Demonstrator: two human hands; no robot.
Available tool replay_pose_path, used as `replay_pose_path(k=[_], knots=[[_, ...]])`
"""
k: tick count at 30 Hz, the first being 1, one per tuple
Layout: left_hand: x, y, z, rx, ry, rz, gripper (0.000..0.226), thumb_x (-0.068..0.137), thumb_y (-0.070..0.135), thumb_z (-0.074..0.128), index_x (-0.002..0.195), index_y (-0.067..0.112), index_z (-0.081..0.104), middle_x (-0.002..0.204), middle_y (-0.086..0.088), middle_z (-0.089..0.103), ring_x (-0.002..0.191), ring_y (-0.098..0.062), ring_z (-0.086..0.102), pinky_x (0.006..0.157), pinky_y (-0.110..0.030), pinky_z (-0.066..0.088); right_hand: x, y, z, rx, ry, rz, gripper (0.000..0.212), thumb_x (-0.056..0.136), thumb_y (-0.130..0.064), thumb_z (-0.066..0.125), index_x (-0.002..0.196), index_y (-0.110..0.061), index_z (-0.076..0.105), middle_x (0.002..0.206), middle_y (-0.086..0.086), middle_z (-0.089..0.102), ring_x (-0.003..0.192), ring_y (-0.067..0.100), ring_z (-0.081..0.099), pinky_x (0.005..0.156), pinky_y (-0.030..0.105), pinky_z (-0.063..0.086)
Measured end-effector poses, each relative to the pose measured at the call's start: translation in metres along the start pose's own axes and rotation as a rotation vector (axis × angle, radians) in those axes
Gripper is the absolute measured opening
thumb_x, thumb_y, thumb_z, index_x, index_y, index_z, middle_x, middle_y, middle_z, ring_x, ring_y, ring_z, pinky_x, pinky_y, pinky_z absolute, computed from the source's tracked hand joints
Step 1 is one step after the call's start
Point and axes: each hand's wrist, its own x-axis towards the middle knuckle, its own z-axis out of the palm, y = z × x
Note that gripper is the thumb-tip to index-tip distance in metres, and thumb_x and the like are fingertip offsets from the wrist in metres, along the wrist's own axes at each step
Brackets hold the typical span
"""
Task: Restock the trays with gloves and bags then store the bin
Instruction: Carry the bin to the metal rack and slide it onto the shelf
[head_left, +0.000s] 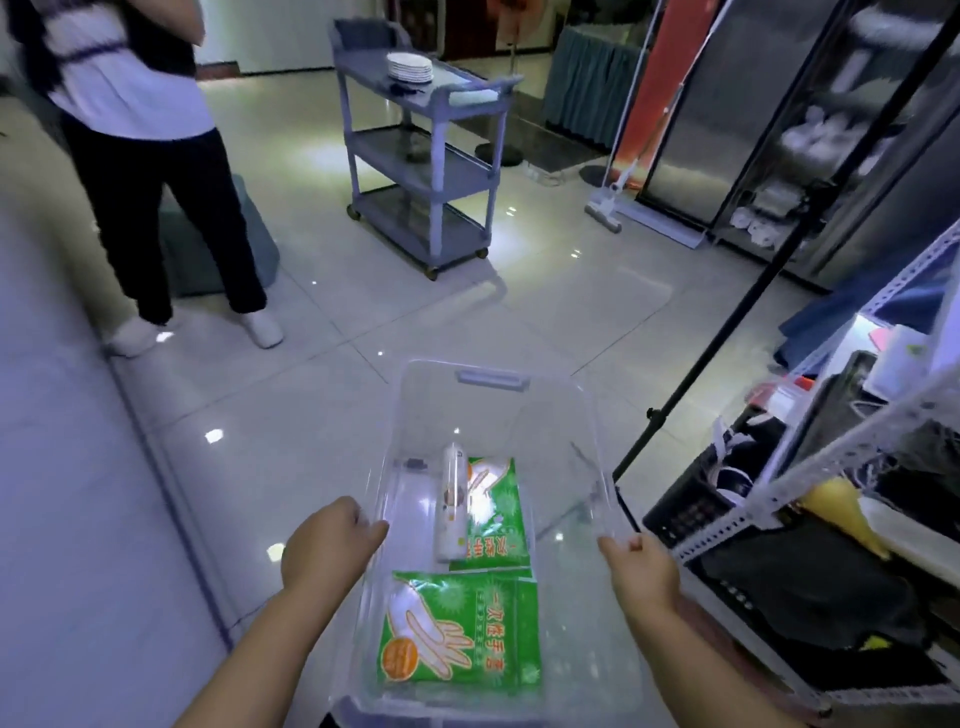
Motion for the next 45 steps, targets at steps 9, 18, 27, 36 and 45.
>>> replay_pose_path(k=[9,18,27,36,45], knots=[[0.146,-0.002,-0.020,0.006,0.040,-0.129,0.024,0.078,0.032,0.057,0.064,0.014,0.047,0.064,0.000,0.056,0.063,-0.023,0.054,0.050,-0.024,0.031,0.086,-0.102,0.109,0.004,-0.107,-0.032,0.028,0.075,-0.020,0.070,0.062,-0.012,0.046,0.061,0.005,0.049,0.056,0.021,0.043,0.056,0.031,0.036],[0.348,0.019,-0.074,0.031,-0.013,-0.037,0.026,0.078,0.033,0.059,0.073,0.008,0.055,0.071,-0.005,0.062,0.071,-0.028,0.058,0.054,-0.026,0.035,0.156,-0.229,0.215,-0.011,-0.024,-0.001,0.033,0.072,-0.023,0.070,0.061,-0.012,0.042,0.057,0.006,0.045,0.052,0.022,0.040,0.052,0.030,0.032],[0.492,0.122,-0.062,0.017,-0.114,0.100,0.025,0.079,0.033,0.060,0.069,0.012,0.053,0.068,-0.003,0.060,0.068,-0.027,0.057,0.057,-0.027,0.039,0.253,-0.292,0.234,0.063,0.142,0.116,0.033,0.075,-0.024,0.071,0.062,-0.010,0.044,0.056,0.006,0.046,0.050,0.022,0.039,0.048,0.029,0.030],[0.628,0.276,-0.010,0.090,-0.206,0.218,0.034,0.079,0.032,0.060,0.058,0.019,0.038,0.063,0.002,0.052,0.064,-0.023,0.051,0.050,-0.024,0.030,0.423,-0.338,0.231,0.110,0.238,0.231,0.031,0.071,-0.021,0.071,0.060,-0.012,0.044,0.058,0.007,0.049,0.053,0.025,0.042,0.050,0.028,0.032],[0.730,0.428,0.035,0.143,-0.254,0.307,0.032,0.078,0.033,0.061,0.060,0.017,0.040,0.060,0.000,0.049,0.058,-0.021,0.049,0.048,-0.024,0.028,0.568,-0.392,0.195,0.153,0.331,0.264,0.026,0.072,-0.021,0.073,0.064,-0.010,0.050,0.064,0.009,0.055,0.060,0.027,0.049,0.052,0.025,0.033]])
